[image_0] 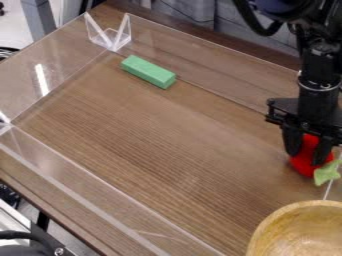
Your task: Move the red fruit to the right
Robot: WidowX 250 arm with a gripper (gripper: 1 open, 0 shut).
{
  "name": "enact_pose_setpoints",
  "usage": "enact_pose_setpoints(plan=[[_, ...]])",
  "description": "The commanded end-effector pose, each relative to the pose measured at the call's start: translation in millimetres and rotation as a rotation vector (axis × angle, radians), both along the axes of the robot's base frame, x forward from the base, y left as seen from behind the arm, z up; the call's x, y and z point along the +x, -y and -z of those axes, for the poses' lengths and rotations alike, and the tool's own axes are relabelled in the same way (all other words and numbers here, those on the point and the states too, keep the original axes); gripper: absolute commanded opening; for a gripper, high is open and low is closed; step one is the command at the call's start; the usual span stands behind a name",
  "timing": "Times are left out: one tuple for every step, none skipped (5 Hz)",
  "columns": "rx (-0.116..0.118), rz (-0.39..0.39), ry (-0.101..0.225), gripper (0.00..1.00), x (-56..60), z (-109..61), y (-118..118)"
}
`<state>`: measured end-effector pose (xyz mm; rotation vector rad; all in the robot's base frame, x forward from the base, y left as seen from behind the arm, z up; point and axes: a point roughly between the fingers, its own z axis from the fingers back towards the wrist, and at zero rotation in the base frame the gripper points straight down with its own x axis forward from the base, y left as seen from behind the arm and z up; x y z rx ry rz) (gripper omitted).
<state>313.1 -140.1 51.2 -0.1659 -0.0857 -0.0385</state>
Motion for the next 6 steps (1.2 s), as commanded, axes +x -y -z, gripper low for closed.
enact_pose_setpoints(plan=[[-0.026,-0.004,0.072,0.0,2.1,-21.9,-5.2],[-0.029,-0.02,0.071,0.0,-5.9,-21.2,-18.0],[-0.029,-0.051,0.067,0.0,-10.2,-18.3,-25.6],[-0.029,-0.077,0.055,1.0,-14.2,-15.4,-28.0],[-0.029,-0.119,0.048,1.0,-10.2,-20.8,-31.1],[-0.027,-0.156,0.045,1.0,-4.8,-27.6,-31.5]])
